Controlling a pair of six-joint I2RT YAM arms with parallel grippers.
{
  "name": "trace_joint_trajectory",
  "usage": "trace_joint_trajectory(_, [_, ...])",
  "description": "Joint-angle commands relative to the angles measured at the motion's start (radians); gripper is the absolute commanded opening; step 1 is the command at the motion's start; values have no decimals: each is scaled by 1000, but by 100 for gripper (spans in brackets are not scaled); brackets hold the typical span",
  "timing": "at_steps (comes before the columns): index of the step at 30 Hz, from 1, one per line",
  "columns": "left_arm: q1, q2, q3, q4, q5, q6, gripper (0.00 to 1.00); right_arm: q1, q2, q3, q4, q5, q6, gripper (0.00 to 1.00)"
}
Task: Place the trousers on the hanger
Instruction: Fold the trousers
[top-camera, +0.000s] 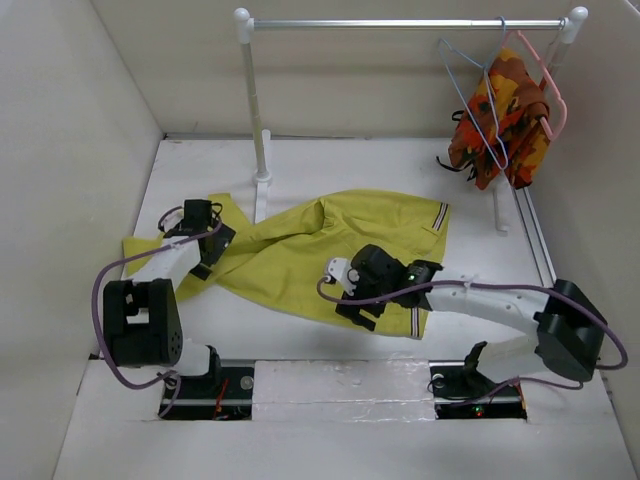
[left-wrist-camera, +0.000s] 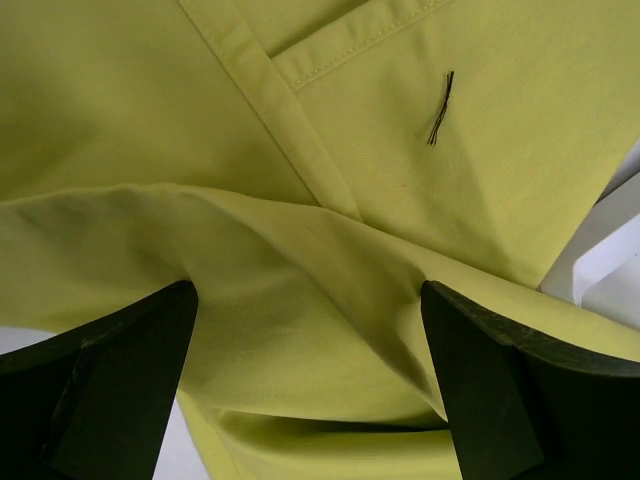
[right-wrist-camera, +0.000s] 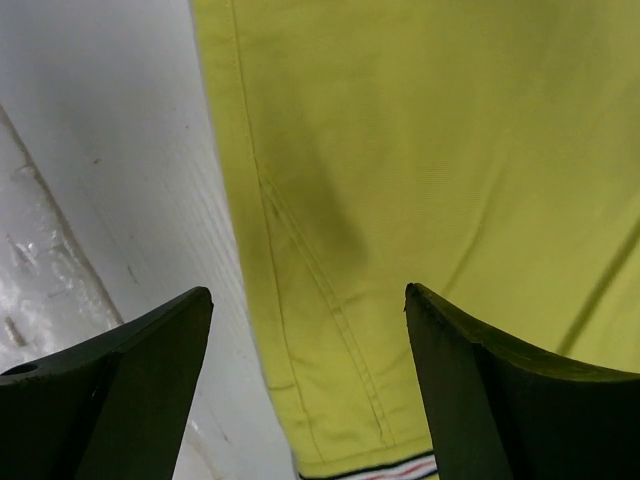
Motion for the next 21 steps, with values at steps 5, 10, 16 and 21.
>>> trace_joint_trajectory(5, [1,37,70,93,45,38,59,67,213,72,162,-2,-39,81])
trace_joint_trajectory(10, [1,81,107,82,33,69,0,152,342,110,196,4,-35,80])
trace_joint_trajectory(16, [1,54,136,62,-10,124,0,188,390,66,216,254,125,0])
trace_joint_trajectory(21, [1,14,223,53,-74,193,0,254,280,-24,65,283,194,0])
